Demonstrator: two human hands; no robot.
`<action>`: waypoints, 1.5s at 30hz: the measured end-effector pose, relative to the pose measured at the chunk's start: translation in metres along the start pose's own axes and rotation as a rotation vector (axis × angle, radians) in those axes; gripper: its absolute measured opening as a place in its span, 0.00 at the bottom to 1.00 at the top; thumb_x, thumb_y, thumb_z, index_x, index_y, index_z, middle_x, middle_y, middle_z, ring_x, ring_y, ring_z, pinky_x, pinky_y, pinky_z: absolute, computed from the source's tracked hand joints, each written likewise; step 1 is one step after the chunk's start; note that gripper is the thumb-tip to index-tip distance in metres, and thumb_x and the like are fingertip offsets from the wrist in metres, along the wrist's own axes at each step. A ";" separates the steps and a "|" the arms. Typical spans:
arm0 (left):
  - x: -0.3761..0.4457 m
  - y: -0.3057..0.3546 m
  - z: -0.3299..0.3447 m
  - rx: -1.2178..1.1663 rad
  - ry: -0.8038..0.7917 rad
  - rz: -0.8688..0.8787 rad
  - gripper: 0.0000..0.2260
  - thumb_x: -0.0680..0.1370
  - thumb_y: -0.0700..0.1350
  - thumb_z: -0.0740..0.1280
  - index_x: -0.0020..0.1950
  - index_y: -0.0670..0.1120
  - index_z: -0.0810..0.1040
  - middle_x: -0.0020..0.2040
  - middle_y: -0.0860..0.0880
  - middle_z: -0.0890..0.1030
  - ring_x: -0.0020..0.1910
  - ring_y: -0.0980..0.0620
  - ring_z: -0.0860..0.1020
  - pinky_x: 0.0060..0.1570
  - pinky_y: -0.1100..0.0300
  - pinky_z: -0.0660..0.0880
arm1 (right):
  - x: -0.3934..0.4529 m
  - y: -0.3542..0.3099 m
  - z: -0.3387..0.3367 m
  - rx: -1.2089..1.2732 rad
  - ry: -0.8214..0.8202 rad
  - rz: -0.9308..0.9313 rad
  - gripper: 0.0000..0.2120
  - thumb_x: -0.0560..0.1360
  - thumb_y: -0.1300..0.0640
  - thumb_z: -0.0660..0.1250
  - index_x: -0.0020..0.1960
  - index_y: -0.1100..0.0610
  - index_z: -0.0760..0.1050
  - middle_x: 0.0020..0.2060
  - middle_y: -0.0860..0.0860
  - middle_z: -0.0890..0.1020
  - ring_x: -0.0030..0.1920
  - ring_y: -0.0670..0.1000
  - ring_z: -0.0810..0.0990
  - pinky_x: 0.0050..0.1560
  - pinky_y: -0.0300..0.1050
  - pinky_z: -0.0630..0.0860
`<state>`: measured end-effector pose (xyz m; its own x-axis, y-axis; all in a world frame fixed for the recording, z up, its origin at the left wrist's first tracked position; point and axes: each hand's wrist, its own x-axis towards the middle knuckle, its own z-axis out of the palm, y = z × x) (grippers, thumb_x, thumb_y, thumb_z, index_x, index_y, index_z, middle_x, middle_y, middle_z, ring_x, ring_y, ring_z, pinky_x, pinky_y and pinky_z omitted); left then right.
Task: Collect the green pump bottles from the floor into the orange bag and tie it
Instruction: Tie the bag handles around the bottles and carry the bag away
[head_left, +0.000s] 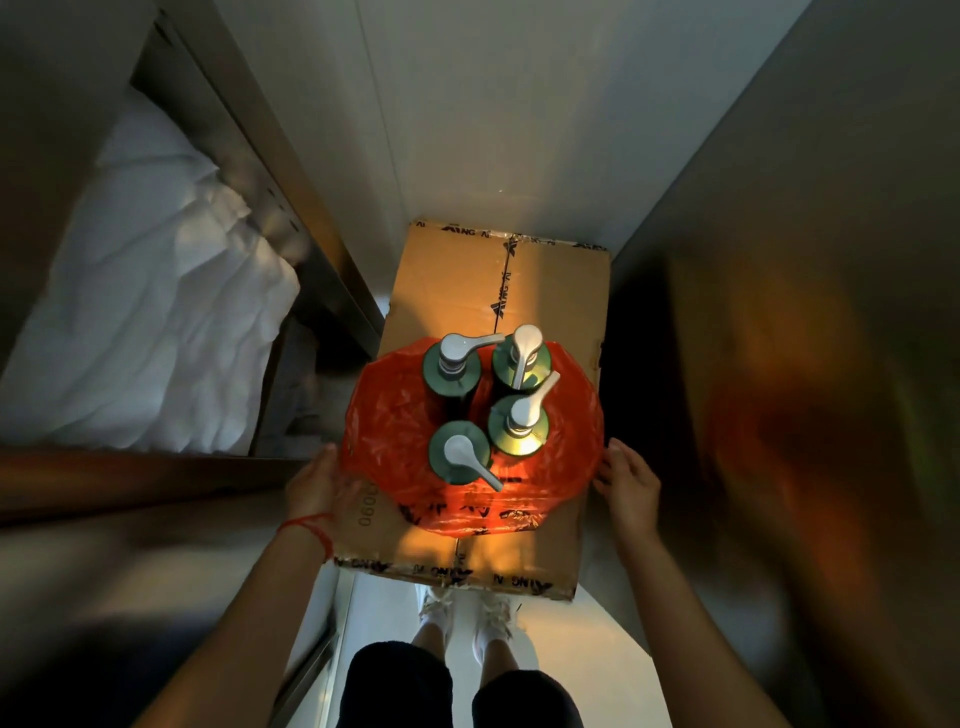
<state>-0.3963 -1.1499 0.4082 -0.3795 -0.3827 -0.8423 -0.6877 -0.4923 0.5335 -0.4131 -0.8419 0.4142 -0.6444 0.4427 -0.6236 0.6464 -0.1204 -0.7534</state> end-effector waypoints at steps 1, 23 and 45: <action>0.003 0.000 0.001 -0.023 -0.024 -0.031 0.13 0.79 0.46 0.60 0.60 0.41 0.73 0.56 0.42 0.77 0.56 0.46 0.75 0.59 0.51 0.71 | 0.000 0.002 0.002 0.026 -0.013 0.035 0.08 0.78 0.57 0.60 0.51 0.55 0.77 0.52 0.59 0.80 0.52 0.57 0.79 0.53 0.51 0.77; -0.044 0.041 0.004 -0.332 -0.250 0.136 0.10 0.74 0.31 0.61 0.50 0.41 0.77 0.37 0.48 0.85 0.40 0.55 0.83 0.37 0.65 0.79 | -0.029 -0.042 -0.006 0.441 -0.076 0.149 0.07 0.73 0.68 0.64 0.47 0.60 0.78 0.28 0.48 0.84 0.30 0.43 0.81 0.36 0.36 0.79; -0.175 0.130 0.018 -0.305 -0.410 0.516 0.12 0.70 0.32 0.65 0.43 0.47 0.83 0.39 0.49 0.85 0.44 0.52 0.83 0.42 0.63 0.79 | -0.105 -0.171 -0.024 0.619 -0.458 -0.046 0.04 0.68 0.60 0.64 0.40 0.60 0.76 0.29 0.49 0.80 0.36 0.47 0.81 0.45 0.40 0.80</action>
<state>-0.4308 -1.1329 0.6239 -0.8520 -0.3305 -0.4061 -0.1776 -0.5473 0.8179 -0.4458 -0.8469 0.6134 -0.8569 0.0633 -0.5115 0.3556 -0.6458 -0.6757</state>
